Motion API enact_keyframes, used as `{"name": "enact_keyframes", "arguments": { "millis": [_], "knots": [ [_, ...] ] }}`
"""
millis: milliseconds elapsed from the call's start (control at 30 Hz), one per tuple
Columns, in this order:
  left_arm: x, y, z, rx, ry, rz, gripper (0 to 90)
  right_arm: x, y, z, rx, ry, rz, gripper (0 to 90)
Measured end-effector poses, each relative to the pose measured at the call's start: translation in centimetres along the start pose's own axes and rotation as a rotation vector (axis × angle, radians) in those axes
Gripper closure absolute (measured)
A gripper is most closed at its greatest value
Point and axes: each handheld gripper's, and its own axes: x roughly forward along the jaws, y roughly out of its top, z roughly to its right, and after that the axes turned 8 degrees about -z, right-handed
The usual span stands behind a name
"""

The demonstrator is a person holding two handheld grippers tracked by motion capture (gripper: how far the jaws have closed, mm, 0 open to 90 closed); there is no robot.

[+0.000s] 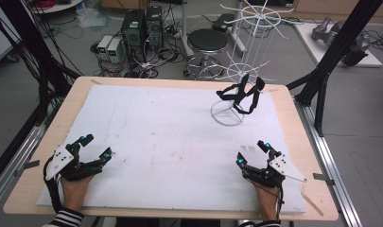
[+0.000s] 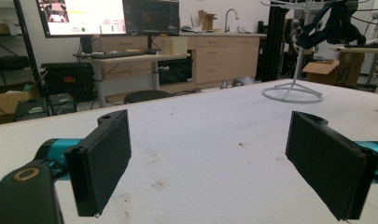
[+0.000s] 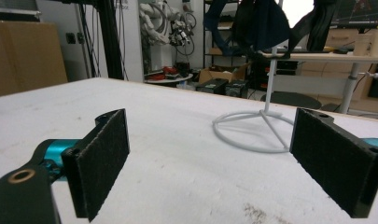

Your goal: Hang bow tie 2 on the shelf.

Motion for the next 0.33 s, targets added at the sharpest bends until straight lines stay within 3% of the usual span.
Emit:
{"name": "enact_keyframes", "arguments": {
  "millis": [67,200,333],
  "knots": [
    [0.01,0.01,0.01,0.0,-0.001,-0.001,14.6,-0.03,-0.08,-0.29,-0.034,-0.002,0.019,11.3],
    [0.02,0.01,0.02,-0.001,0.0,-0.001,14.6,0.12,-0.19,-0.4,-0.033,-0.011,-0.008,11.3],
    [0.01,0.0,0.0,-0.002,-0.001,0.0,14.6,0.27,-0.14,-0.8,-0.075,-0.013,-0.024,11.3]
  ]
}}
